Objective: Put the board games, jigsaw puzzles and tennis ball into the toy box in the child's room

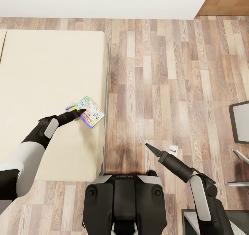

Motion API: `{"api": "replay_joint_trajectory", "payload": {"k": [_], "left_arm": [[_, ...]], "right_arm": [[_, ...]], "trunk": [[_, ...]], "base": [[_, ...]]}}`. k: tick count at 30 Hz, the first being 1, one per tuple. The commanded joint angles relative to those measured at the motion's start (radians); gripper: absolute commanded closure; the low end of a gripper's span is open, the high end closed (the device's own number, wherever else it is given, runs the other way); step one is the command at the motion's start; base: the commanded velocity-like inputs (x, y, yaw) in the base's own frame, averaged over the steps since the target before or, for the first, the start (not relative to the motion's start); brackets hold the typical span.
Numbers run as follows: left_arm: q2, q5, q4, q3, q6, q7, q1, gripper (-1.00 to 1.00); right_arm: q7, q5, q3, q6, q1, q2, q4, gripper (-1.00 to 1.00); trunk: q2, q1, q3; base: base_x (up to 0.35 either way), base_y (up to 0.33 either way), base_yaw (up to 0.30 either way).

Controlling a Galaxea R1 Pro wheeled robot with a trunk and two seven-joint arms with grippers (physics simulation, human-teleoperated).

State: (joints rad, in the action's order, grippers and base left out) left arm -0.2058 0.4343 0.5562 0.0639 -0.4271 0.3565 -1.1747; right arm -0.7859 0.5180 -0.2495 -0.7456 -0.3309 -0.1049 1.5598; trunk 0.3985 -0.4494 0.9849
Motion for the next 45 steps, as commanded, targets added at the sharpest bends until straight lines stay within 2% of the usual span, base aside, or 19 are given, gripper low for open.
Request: {"api": "replay_joint_trajectory", "payload": {"k": [1, 11, 45], "left_arm": [[0.000, 0.006, 0.000, 0.004, -0.009, 0.009, 0.000, -1.00], [0.002, 0.003, 0.000, 0.004, -0.010, 0.052, 0.000, -1.00], [0.016, 0.003, -0.005, 0.003, -0.010, 0.057, 0.000, -1.00]], "right_arm": [[-0.003, 0.002, -0.002, -0.006, 0.000, -0.001, 0.000, -1.00], [-0.003, 0.002, -0.002, -0.006, 0.000, -0.001, 0.000, -1.00], [-0.003, 0.002, -0.004, -0.006, 0.000, 0.000, 0.000, -1.00]], "trunk": [[0.002, -0.001, 0.001], [0.002, -0.001, 0.001], [0.002, -0.001, 0.001]], "base": [[0.000, 0.000, 0.000], [0.000, 0.000, 0.000], [0.000, 0.000, 0.000]]}}
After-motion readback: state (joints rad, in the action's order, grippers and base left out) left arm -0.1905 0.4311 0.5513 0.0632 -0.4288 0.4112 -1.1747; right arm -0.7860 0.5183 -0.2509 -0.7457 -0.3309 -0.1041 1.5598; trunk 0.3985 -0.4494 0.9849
